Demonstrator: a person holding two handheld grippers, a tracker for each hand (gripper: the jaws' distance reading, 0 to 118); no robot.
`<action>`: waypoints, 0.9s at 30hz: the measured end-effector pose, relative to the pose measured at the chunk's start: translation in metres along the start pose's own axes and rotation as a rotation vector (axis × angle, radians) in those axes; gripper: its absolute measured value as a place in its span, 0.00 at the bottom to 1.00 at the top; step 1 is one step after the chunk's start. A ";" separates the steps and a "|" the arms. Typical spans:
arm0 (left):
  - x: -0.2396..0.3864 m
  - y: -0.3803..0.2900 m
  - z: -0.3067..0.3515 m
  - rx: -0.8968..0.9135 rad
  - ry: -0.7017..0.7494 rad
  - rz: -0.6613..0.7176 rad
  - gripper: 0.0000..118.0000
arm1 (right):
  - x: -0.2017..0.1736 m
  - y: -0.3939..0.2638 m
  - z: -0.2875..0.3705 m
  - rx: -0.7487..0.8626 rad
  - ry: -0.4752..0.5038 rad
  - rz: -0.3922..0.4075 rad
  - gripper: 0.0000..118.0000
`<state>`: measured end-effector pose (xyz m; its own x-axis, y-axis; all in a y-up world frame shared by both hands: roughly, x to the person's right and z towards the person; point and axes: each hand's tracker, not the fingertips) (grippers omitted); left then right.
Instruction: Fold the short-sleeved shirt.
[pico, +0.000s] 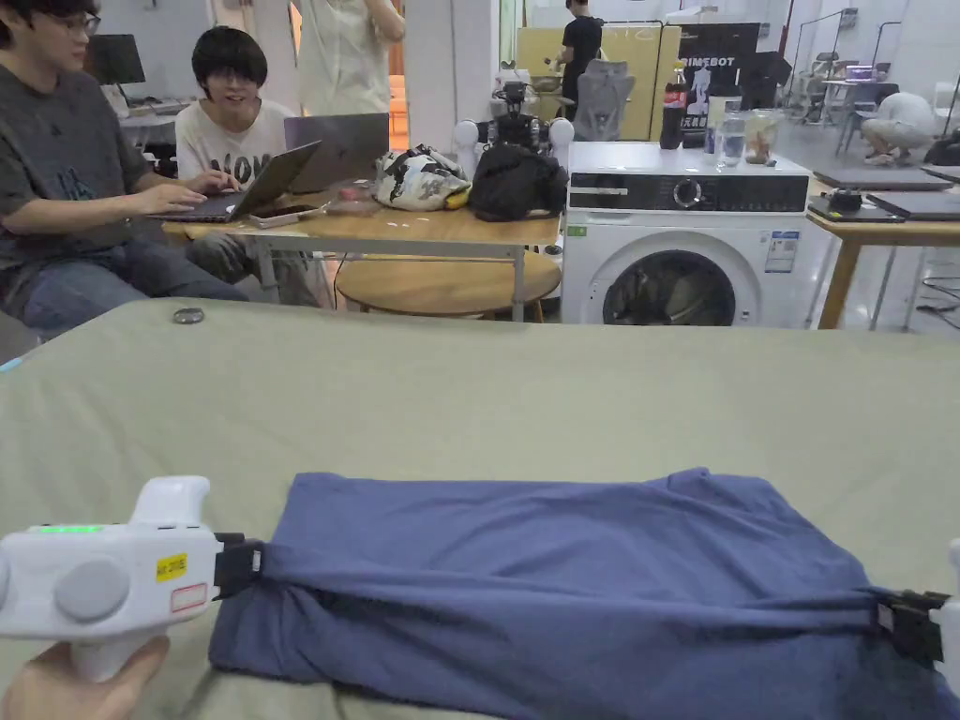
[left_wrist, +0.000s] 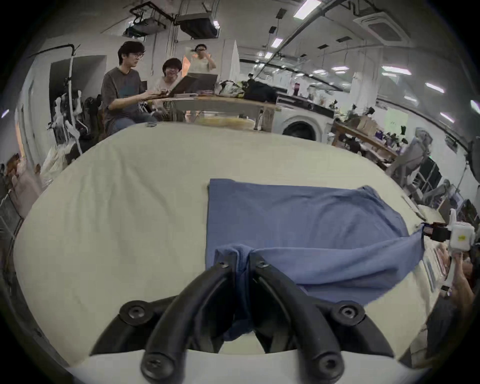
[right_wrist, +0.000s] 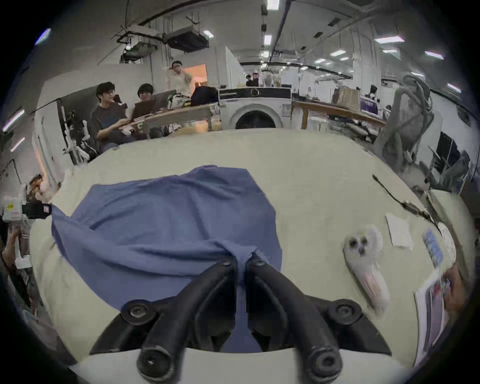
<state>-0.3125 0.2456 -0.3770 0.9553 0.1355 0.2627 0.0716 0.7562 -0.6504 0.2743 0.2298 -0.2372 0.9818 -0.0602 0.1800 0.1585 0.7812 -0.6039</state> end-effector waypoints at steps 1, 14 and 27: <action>0.000 0.008 -0.015 -0.005 0.025 0.012 0.03 | -0.001 0.006 -0.015 -0.003 -0.010 0.003 0.03; 0.027 0.014 -0.054 0.081 0.035 0.073 0.54 | -0.009 0.011 -0.054 0.077 -0.100 -0.074 0.54; 0.012 -0.004 0.004 0.100 0.017 0.064 0.00 | -0.013 -0.013 -0.008 0.111 -0.072 -0.049 0.00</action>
<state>-0.3022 0.2472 -0.3683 0.9618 0.1752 0.2104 -0.0176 0.8064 -0.5912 0.2606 0.2156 -0.2380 0.9624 -0.0584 0.2652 0.1899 0.8426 -0.5039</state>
